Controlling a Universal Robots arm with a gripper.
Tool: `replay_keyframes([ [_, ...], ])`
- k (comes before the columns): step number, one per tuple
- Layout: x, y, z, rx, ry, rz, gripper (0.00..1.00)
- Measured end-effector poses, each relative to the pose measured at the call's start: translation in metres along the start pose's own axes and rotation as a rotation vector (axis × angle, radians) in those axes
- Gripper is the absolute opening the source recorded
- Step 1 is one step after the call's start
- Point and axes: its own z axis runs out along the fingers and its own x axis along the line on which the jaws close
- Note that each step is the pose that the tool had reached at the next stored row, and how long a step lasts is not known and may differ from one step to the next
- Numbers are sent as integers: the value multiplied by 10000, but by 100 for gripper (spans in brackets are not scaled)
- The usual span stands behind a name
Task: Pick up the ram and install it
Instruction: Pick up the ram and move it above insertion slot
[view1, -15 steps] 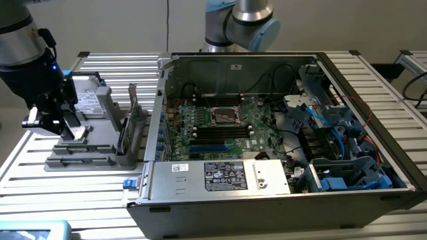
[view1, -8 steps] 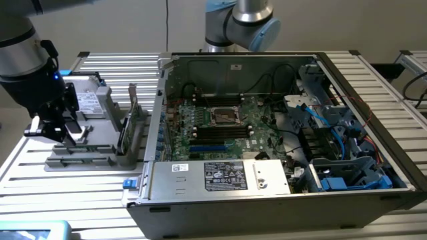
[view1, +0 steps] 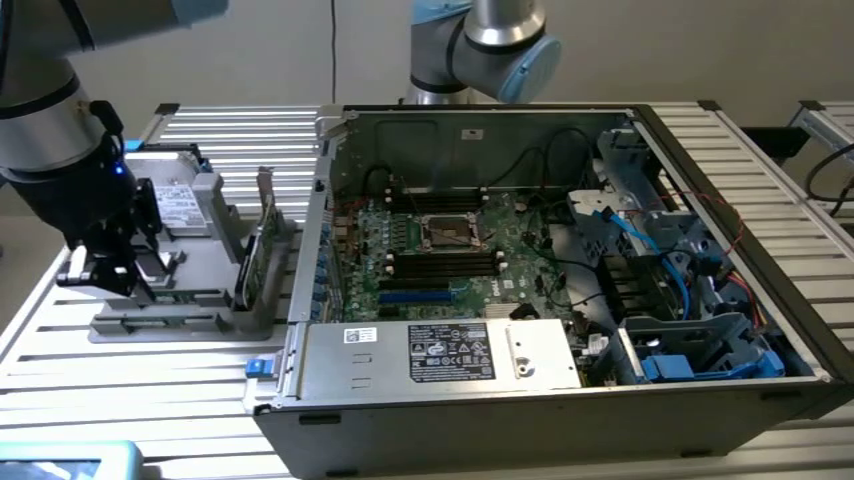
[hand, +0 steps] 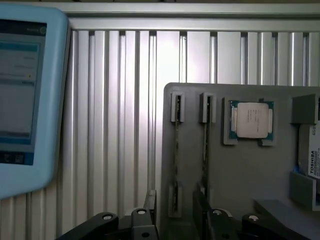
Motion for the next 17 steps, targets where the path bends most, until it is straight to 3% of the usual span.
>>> replay_keyframes([
  [3, 4, 10, 53, -24, 0, -1, 42],
  [7, 8, 15, 95, -283, 2, -2, 42],
  [8, 7, 16, 114, -305, 2, -1, 42],
  [17, 7, 13, 277, -312, 3, 0, 42],
])
